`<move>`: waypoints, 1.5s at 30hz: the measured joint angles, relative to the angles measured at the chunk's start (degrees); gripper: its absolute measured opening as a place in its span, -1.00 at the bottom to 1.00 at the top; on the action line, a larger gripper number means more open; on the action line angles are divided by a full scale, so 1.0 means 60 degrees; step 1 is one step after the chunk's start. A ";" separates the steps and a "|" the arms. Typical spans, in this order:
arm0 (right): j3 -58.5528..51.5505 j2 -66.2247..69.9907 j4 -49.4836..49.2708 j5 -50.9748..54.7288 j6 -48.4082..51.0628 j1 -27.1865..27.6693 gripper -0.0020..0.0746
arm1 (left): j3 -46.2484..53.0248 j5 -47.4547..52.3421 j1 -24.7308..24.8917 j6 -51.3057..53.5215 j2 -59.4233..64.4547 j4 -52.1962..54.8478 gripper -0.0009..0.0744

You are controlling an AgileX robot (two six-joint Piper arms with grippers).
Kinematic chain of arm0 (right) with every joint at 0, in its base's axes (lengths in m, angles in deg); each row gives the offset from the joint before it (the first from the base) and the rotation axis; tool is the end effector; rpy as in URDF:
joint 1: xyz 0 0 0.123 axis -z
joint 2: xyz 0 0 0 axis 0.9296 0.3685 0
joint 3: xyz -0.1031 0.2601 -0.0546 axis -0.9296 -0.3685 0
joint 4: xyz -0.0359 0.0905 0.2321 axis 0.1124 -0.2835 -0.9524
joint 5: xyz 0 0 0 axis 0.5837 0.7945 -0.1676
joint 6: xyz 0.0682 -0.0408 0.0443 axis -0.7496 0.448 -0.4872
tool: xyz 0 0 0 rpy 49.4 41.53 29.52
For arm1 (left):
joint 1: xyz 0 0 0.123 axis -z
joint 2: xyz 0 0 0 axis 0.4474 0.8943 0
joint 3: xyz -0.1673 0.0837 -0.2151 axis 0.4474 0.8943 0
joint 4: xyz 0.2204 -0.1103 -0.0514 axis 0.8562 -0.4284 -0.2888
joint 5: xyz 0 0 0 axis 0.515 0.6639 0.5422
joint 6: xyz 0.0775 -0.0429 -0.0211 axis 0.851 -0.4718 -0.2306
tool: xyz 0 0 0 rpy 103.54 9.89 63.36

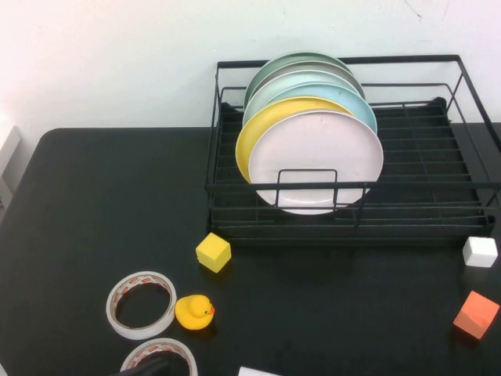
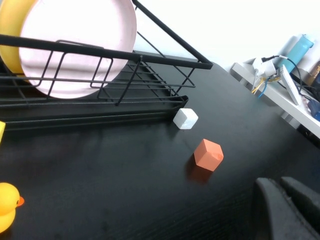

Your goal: Place plate on rack

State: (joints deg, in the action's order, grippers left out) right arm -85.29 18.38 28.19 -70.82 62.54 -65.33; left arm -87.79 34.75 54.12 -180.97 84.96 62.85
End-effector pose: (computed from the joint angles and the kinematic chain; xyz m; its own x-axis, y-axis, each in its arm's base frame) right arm 0.0567 -0.0024 0.1984 -0.0121 -0.0994 -0.9950 0.0452 0.9940 -0.0999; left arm 0.0608 -0.0868 0.2381 -0.4805 -0.2421 -0.8429 0.6044 0.6050 -0.5184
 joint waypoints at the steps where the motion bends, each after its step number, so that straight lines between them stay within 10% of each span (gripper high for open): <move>1: -0.0020 -0.0016 0.0394 0.0377 -0.0550 0.0197 -0.92 | 0.0000 -0.0017 0.0000 0.0000 0.0000 0.0000 -0.98; 39: 0.0056 -0.0039 0.1079 0.2601 -0.2106 0.0167 -0.95 | 0.0124 0.0211 0.0000 0.0270 0.0000 0.0000 -0.98; 45: 0.0056 -0.0039 0.1079 0.2601 -0.2106 0.0167 -0.95 | 0.0188 0.0211 0.0000 -0.2163 0.0000 0.0000 -0.98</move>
State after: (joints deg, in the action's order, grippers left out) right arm -84.96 18.15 34.67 -55.21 49.90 -64.33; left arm -86.67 36.01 54.12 -193.94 84.96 62.85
